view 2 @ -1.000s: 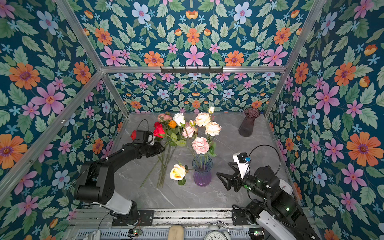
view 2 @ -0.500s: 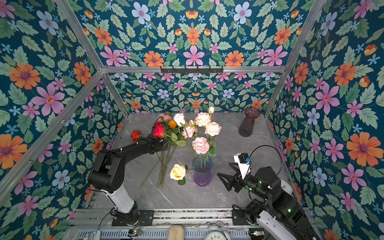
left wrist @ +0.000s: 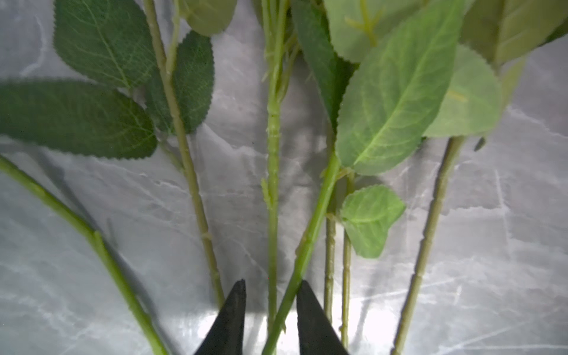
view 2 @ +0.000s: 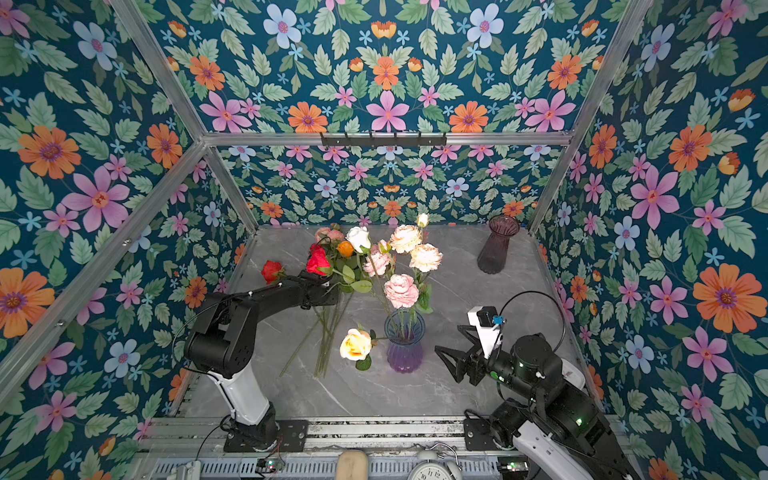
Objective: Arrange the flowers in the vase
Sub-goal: 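Lower the left gripper onto the pile stems and close it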
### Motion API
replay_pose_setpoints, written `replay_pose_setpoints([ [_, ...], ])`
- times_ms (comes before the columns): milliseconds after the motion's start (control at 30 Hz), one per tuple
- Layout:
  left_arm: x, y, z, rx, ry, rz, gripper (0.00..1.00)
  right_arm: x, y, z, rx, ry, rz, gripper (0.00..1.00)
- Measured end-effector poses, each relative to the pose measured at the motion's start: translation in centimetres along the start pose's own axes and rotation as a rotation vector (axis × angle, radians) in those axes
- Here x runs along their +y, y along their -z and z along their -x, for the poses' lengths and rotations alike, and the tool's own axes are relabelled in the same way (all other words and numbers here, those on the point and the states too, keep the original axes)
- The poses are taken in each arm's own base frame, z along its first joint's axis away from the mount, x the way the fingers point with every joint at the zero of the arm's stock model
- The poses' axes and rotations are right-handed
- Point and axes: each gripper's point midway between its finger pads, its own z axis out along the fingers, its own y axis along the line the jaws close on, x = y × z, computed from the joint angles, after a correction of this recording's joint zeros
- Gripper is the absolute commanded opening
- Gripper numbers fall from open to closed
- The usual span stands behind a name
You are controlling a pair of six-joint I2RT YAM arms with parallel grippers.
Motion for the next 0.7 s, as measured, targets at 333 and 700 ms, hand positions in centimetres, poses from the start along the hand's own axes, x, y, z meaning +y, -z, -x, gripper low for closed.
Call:
replay_pose_setpoints([
  [333, -0.3, 0.2, 0.7, -0.020, 0.005, -0.016, 0.24, -0.1, 0.0, 0.0, -0.001, 0.000, -0.003, 0.90],
  [700, -0.4, 0.1, 0.4, 0.003, 0.009, -0.036, 0.07, -0.1, 0.0, 0.0, -0.001, 0.000, -0.003, 0.90],
])
